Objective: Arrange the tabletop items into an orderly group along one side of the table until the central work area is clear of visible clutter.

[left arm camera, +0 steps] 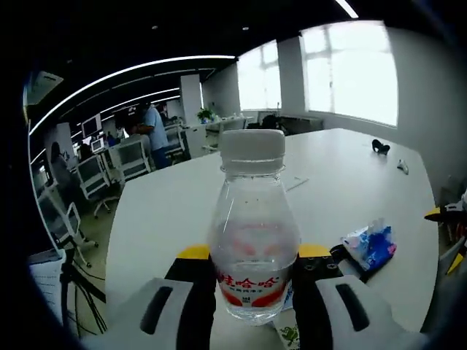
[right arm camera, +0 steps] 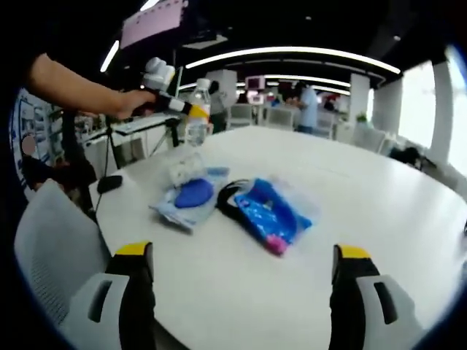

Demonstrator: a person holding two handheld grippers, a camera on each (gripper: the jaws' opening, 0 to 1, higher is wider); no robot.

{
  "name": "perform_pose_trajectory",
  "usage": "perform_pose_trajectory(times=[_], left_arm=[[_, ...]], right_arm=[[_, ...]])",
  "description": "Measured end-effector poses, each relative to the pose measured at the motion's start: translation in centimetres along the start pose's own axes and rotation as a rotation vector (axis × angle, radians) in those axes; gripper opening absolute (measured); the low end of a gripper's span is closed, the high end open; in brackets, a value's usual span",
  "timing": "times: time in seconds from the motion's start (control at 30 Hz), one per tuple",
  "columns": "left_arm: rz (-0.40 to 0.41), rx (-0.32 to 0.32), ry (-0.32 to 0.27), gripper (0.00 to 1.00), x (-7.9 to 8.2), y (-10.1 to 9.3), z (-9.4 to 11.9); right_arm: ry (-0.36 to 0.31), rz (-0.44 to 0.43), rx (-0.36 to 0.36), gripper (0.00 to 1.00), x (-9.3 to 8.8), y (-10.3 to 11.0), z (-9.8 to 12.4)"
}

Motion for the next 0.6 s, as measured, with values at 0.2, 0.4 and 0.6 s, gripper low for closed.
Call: perform_pose_trajectory(times=[0.2,0.4,0.6], left_arm=[[0.047,0.047,-0.001,0.39,-1.3,1.5,-0.2],[0.091,0.099,-0.003,0.39,-2.5,3.1,-0.2],[0.12,0.137,-0.005,0.39,-3.2,3.4,-0.1]], right_arm=[[-0.035,-0.019,0.016,1.0,0.6,0.2,0.1],[-0.08,-0.034,0.024,1.0,1.3,0.3,0.3],[-0.096,-0.03,0.041,1.0,1.4,0.7,0.3]])
Point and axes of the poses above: the point that each gripper's makers call its tool centre point, and the gripper's own axes: z roughly backward along the fingers, y roughly to its left, x roughly out of its top, the point moved 3 cm from there along z, roughly backward along the fingers, and after that the axes turned 14 degrees about -x, right-handed, at the moved point
